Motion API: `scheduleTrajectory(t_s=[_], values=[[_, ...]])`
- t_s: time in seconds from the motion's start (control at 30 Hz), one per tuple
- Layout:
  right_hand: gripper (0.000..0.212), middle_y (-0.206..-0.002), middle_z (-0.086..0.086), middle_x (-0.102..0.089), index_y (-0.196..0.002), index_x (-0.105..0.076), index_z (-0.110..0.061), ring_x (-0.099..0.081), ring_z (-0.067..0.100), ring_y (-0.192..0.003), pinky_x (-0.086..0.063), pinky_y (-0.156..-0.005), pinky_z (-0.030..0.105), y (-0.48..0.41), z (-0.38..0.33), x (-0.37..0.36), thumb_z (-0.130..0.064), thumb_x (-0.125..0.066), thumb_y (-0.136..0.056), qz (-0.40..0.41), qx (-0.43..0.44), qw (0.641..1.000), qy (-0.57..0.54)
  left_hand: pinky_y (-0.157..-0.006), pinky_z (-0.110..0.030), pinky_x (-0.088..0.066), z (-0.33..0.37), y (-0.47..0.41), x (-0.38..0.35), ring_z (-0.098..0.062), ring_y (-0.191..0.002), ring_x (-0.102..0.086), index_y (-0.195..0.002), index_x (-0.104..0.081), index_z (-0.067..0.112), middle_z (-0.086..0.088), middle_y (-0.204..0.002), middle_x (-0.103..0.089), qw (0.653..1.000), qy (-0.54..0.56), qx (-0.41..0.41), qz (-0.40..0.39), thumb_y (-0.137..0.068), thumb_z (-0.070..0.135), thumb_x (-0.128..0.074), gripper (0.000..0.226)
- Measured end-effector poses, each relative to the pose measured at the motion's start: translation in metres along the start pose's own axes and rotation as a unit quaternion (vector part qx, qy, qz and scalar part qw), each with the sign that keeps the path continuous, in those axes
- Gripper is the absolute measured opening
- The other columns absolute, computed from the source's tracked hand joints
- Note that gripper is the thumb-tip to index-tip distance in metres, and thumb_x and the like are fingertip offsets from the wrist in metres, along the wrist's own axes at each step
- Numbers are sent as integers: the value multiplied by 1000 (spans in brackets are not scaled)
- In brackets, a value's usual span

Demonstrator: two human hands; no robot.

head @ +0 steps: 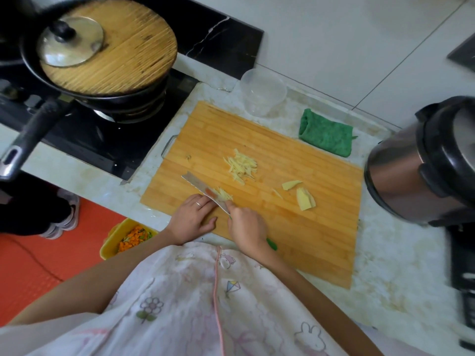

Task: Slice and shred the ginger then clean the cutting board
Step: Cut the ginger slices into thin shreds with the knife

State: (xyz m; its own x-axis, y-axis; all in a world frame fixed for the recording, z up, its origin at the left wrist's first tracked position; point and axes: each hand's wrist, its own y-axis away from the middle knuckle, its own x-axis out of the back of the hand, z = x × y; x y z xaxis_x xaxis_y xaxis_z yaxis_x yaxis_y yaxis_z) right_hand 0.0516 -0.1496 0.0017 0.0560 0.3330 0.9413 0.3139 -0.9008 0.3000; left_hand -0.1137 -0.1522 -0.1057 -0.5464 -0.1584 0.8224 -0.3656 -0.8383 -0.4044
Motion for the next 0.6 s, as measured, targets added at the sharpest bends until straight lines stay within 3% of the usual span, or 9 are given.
scheduleTrajectory(t_s=[0.27,0.6], values=[[51,-83,9,-68,-144,-38,-23,-63,26,-69,-38,-50,31,17,14,-2,-12,-42,-94,-14,17,999,-36,-89,-33,-41,2,1,0,-26,-95,-53,-119,-52,12,-11,-108,-65,1000,-3,8,4,-84,29,-52,39],[42,-96,10,-69,-139,-41,-21,-66,30,-85,-33,-55,31,3,4,-1,-14,-42,-97,-6,7,1000,-9,-88,-35,-44,2,1,-1,-27,-93,-56,-119,-53,10,-11,-110,-64,1000,5,12,10,-84,29,-53,40]])
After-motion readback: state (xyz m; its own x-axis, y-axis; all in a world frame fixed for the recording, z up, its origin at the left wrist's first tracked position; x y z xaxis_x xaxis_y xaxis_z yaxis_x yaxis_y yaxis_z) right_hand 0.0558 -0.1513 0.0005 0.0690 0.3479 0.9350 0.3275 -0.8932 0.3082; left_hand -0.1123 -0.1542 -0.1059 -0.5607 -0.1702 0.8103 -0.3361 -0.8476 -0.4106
